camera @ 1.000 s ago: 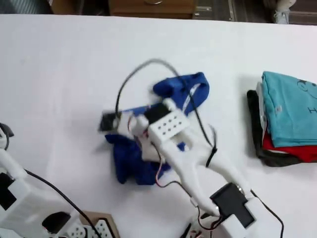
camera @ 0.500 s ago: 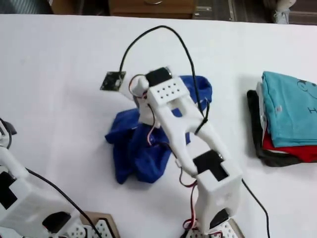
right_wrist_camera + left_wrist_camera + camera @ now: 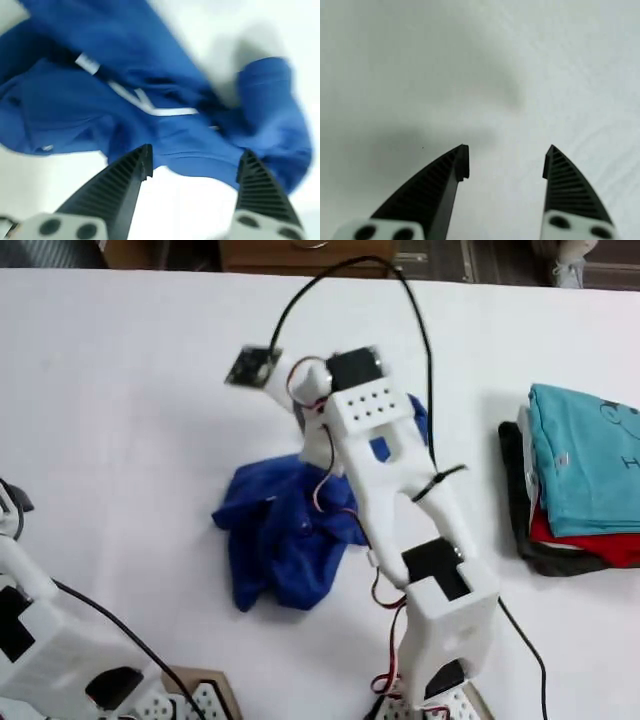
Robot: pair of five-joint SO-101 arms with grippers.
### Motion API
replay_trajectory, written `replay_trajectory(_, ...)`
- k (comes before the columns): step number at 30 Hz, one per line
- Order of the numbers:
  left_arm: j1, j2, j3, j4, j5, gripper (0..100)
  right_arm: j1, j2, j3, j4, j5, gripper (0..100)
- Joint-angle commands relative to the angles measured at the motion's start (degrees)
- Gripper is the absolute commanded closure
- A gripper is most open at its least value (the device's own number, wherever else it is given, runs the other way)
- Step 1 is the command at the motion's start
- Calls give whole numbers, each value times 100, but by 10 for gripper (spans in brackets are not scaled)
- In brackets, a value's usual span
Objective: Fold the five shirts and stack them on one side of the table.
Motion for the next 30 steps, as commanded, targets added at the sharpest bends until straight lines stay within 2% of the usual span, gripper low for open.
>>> replay_trajectory(1, 53, -70, -57, -26, 70, 738, -180, -1244, 1116, 66, 44, 741)
replay_trajectory(7, 53, -53, -22, -26, 70, 738, -321, -2993, 3130, -48, 519, 740)
replay_trajectory(13, 53, -53, -22, -26, 70, 738, -312, -2923, 3886, -901, 519, 740)
replay_trajectory(21, 53, -53, -22, -26, 44, 738, -180, -1763, 3710, -1947, 510, 740)
replay_trajectory(30, 53, -53, -22, -26, 35, 738, 356, -989, 1881, -1842, 510, 740)
